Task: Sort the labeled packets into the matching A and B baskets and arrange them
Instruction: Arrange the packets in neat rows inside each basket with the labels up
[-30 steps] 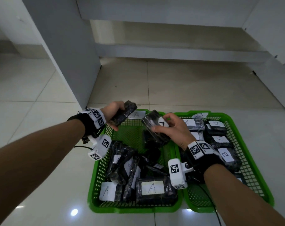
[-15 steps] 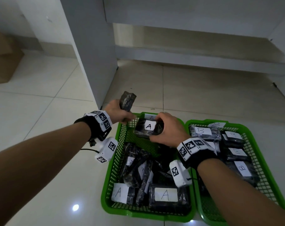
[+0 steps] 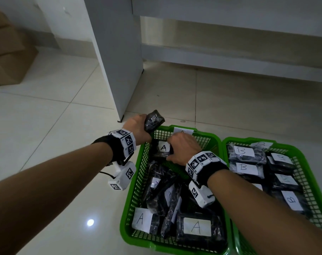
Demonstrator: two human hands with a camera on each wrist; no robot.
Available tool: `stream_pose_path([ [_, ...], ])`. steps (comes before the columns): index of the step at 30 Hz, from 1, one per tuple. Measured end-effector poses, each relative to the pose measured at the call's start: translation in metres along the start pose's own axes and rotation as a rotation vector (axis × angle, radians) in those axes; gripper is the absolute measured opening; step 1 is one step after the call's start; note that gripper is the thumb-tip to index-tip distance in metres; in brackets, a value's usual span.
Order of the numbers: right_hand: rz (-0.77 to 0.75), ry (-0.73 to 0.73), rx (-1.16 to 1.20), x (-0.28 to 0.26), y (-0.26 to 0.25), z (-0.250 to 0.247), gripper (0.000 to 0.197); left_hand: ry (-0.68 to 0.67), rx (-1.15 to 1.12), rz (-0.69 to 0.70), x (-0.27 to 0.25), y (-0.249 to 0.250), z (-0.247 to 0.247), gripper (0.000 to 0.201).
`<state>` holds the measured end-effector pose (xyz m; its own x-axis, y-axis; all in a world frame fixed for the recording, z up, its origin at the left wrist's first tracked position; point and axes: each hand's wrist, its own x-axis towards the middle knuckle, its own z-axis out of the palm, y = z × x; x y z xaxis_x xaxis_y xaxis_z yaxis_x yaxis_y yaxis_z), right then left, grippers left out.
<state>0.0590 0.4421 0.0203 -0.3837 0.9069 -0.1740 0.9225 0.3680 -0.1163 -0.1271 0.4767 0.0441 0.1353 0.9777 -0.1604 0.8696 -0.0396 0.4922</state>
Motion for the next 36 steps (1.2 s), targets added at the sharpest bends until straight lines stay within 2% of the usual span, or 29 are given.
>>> stream_pose_path([
  [3, 0.011, -0.01, -0.096, -0.001, -0.001, 0.001, 0.041, 0.014, 0.011, 0.007, 0.0, -0.002, 0.0, 0.055],
  [6, 0.039, -0.051, -0.044, -0.003, -0.002, -0.001, 0.04, -0.01, 0.021, 0.009, 0.0, -0.002, -0.002, 0.057],
  [8, 0.092, -0.08, 0.016, -0.003, 0.001, -0.011, 0.043, -0.032, -0.008, -0.007, 0.001, 0.0, -0.005, 0.044],
  [10, 0.163, -0.017, 0.136, -0.006, 0.01, -0.026, 0.034, -0.015, -0.061, -0.028, 0.001, 0.004, -0.008, 0.03],
  [12, 0.221, 0.036, 0.266, -0.013, 0.028, -0.042, 0.029, 0.029, -0.1, -0.007, 0.001, 0.009, -0.01, 0.032],
  [13, 0.232, 0.018, 0.311, -0.019, 0.038, -0.049, 0.036, 0.037, -0.111, -0.002, 0.001, 0.012, -0.009, 0.037],
  [15, 0.241, -0.123, 0.337, -0.034, 0.052, -0.055, 0.05, 0.018, -0.115, -0.04, 0.0, 0.017, -0.006, 0.046],
  [17, 0.258, -0.319, 0.294, -0.048, 0.058, -0.047, 0.078, -0.003, -0.066, -0.084, 0.001, 0.02, -0.001, 0.053],
  [19, 0.237, -0.397, 0.23, -0.06, 0.058, -0.03, 0.098, -0.044, -0.036, -0.148, 0.003, 0.02, 0.006, 0.06],
  [20, 0.213, -0.356, 0.213, -0.065, 0.058, -0.02, 0.096, -0.069, -0.063, -0.188, 0.003, 0.02, 0.008, 0.062],
  [22, 0.18, -0.212, 0.224, -0.075, 0.061, -0.006, 0.078, -0.095, -0.091, -0.218, 0.003, 0.02, 0.01, 0.063],
  [24, 0.225, -0.086, 0.397, -0.082, 0.067, -0.001, 0.069, -0.103, -0.059, -0.206, 0.002, 0.019, 0.011, 0.06],
  [26, 0.309, 0.017, 0.683, -0.087, 0.073, -0.005, 0.073, -0.105, -0.045, -0.196, 0.0, 0.02, 0.01, 0.055],
  [28, 0.369, 0.107, 0.918, -0.088, 0.076, -0.013, 0.075, -0.039, -0.029, -0.169, -0.002, 0.026, 0.007, 0.044],
  [31, 0.417, 0.185, 1.159, -0.088, 0.076, -0.018, 0.061, 0.057, -0.082, -0.092, -0.008, 0.043, 0.002, 0.043],
  [33, 0.436, 0.196, 1.429, -0.089, 0.076, -0.018, 0.057, -0.014, -0.273, -0.103, -0.009, 0.056, 0.001, 0.046],
  [36, 0.396, 0.173, 1.77, -0.093, 0.08, -0.018, 0.073, -0.307, -0.673, -0.218, -0.017, 0.069, 0.003, 0.042],
])
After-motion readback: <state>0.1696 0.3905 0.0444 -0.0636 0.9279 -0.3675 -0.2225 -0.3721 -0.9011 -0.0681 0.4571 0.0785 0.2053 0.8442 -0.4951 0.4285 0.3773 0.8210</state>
